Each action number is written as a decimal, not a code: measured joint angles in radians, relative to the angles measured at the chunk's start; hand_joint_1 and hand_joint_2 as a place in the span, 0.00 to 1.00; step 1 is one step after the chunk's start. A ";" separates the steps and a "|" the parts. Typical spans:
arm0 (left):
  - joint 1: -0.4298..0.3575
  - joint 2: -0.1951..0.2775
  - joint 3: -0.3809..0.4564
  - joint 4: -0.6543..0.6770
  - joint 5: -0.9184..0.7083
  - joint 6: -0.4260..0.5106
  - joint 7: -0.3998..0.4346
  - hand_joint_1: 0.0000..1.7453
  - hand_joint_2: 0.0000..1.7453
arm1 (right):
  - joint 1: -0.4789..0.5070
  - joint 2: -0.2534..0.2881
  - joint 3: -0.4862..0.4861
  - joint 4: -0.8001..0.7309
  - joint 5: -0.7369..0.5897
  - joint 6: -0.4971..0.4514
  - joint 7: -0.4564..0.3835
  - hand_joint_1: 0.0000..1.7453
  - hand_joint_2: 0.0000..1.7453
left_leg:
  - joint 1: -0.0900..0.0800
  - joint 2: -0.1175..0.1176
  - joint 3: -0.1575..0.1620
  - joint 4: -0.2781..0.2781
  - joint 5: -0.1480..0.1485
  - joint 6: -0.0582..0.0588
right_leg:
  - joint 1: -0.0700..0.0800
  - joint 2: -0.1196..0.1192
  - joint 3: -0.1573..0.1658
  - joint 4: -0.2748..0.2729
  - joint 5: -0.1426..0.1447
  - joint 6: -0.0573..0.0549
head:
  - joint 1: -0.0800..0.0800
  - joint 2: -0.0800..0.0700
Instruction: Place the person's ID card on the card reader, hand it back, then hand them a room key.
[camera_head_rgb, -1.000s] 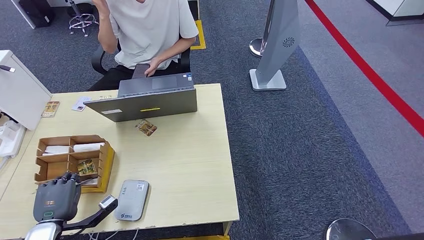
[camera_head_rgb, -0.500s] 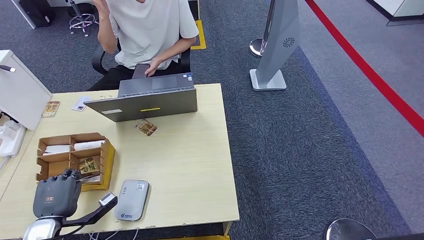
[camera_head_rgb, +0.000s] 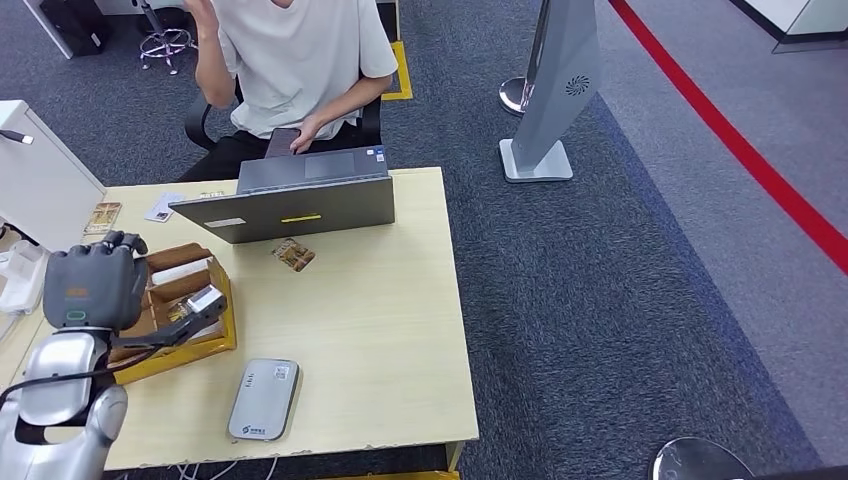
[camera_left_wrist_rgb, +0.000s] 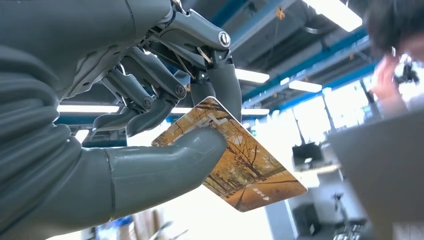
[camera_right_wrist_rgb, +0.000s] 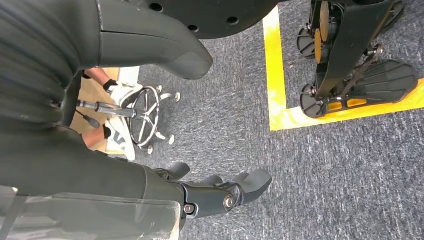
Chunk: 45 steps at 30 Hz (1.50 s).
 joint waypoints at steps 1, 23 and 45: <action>-0.032 0.004 -0.009 0.000 0.007 -0.012 0.000 1.00 1.00 | 0.000 0.000 0.000 0.000 0.001 0.001 0.000 0.00 1.00 | 0.000 0.000 0.000 0.000 0.000 0.000 | 0.000 0.000 0.000 0.000 0.000 0.000 | 0.000 0.000; -0.392 0.033 -0.104 0.099 0.028 -0.080 0.010 1.00 1.00 | -0.004 0.000 0.018 0.000 0.030 0.013 0.004 0.00 1.00 | 0.000 0.001 -0.001 0.000 0.000 0.000 | 0.000 0.002 -0.001 0.000 0.000 0.000 | -0.001 0.000; -0.577 0.104 -0.114 0.287 0.028 -0.062 0.025 0.00 1.00 | -0.003 0.000 0.046 0.000 0.055 0.027 0.030 0.00 1.00 | 0.001 0.003 -0.001 0.000 0.001 -0.001 | 0.001 0.004 -0.002 0.001 0.001 0.000 | 0.000 0.000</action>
